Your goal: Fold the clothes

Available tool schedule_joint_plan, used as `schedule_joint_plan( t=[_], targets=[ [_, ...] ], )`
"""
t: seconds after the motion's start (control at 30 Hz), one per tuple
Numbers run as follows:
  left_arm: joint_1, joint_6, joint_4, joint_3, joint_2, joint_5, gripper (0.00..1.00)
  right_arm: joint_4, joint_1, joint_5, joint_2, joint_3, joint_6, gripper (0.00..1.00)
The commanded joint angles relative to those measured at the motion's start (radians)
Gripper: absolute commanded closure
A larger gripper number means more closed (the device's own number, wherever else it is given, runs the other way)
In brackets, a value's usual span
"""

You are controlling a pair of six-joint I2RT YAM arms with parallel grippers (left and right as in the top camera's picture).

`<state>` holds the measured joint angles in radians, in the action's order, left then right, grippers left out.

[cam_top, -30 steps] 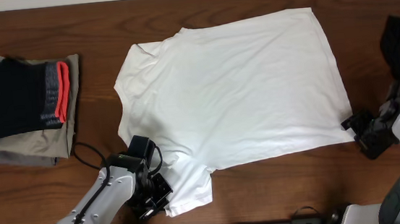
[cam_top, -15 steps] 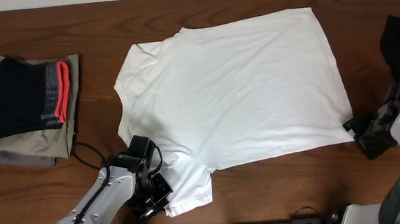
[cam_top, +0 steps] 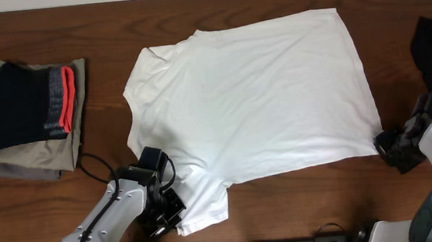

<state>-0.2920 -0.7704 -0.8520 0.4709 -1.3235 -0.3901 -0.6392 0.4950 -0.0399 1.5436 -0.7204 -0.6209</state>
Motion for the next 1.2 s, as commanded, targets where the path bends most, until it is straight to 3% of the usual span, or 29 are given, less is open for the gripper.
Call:
schedule_joint_plan(
  t=[0.0,0.4,0.7,0.73,0.8,0.83,1.17],
  targets=[
    [-0.002,0.023,-0.049,0.027,0.039,0.069,0.94,-0.008,0.004,0.022,0.006,0.002,-0.015,0.99],
    [-0.002,0.035,-0.188,0.113,0.255,0.069,0.94,-0.090,0.004,0.057,0.005,-0.075,-0.017,0.99],
    [-0.002,0.036,-0.262,0.164,0.274,0.075,0.94,-0.153,0.004,0.084,-0.030,-0.109,-0.025,0.99],
    [-0.002,0.035,-0.262,0.164,0.274,0.085,0.94,-0.151,0.004,0.080,-0.031,-0.109,-0.014,0.98],
    [-0.002,0.036,-0.262,0.164,0.274,0.100,0.94,-0.144,0.004,0.081,-0.027,-0.107,0.010,0.64],
    [-0.002,0.036,-0.262,0.164,0.274,0.101,0.94,-0.135,0.004,0.081,-0.026,-0.106,0.021,0.59],
    [-0.002,0.036,-0.262,0.164,0.274,0.114,0.94,-0.059,0.001,0.023,0.016,-0.087,0.043,0.58]
  ],
)
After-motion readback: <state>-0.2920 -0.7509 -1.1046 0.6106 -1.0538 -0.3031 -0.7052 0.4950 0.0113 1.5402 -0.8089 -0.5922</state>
